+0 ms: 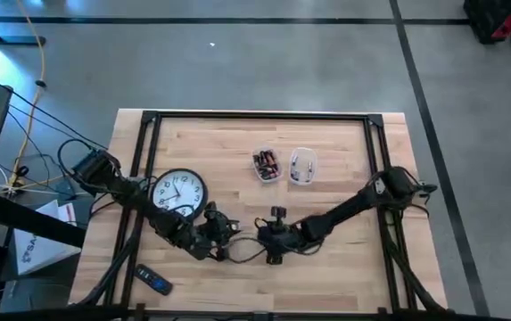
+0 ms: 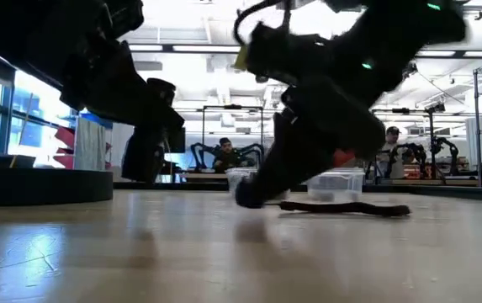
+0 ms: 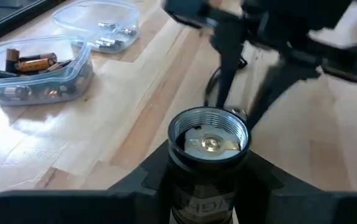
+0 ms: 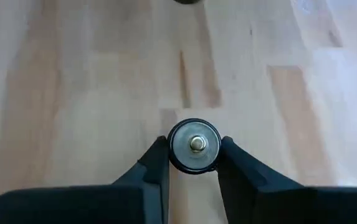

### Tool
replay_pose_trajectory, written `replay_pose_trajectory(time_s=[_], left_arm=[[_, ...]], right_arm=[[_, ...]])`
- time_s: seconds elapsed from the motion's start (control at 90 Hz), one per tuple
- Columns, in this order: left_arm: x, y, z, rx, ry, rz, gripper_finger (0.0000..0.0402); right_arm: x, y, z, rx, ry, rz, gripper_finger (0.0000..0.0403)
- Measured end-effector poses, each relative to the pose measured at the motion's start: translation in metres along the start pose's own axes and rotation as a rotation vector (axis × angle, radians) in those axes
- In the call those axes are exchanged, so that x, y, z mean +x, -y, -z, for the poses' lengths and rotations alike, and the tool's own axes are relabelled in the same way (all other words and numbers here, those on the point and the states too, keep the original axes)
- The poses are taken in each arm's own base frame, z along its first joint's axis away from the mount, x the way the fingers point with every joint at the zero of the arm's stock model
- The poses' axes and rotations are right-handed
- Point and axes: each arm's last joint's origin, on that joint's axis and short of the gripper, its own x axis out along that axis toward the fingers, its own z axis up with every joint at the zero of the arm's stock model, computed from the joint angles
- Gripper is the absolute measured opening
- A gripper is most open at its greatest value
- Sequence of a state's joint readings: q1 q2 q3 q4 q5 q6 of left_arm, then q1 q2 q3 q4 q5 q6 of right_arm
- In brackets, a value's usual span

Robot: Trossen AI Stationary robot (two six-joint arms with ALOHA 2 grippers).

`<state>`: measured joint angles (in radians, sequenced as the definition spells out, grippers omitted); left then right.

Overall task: Insert battery
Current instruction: Close the lid of the black flashlight

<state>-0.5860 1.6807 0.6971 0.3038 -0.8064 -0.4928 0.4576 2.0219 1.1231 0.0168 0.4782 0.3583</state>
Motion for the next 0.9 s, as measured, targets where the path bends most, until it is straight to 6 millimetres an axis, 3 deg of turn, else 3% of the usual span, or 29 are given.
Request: replay_pose_trajectory(time_s=[0.189,0.356,0.511,0.656,0.778,0.9], left_arm=[[0.011,0.004,0.005,-0.013,0.022,0.021,0.0092],[0.019,0.002,0.002,-0.02,0.033,0.056,0.0092],[0.02,0.001,0.001,-0.021,0.029,0.056,0.0092],[0.02,0.001,0.002,-0.017,0.026,0.057,0.0092],[0.02,0.001,0.002,-0.01,0.026,0.057,0.0092],[0.02,0.001,0.002,-0.004,0.023,0.056,0.0092]], right_arm=[[-0.012,-0.015,0.032,0.15,0.262,-0.084,0.0078],[-0.011,-0.009,0.048,0.214,0.229,-0.093,0.0164],[-0.011,-0.008,0.049,0.202,0.246,-0.079,0.0235],[-0.015,-0.014,0.035,0.107,0.238,-0.115,0.0257],[-0.019,-0.02,0.005,0.015,0.162,-0.113,0.025],[-0.017,-0.016,-0.027,-0.063,-0.036,-0.118,0.0231]])
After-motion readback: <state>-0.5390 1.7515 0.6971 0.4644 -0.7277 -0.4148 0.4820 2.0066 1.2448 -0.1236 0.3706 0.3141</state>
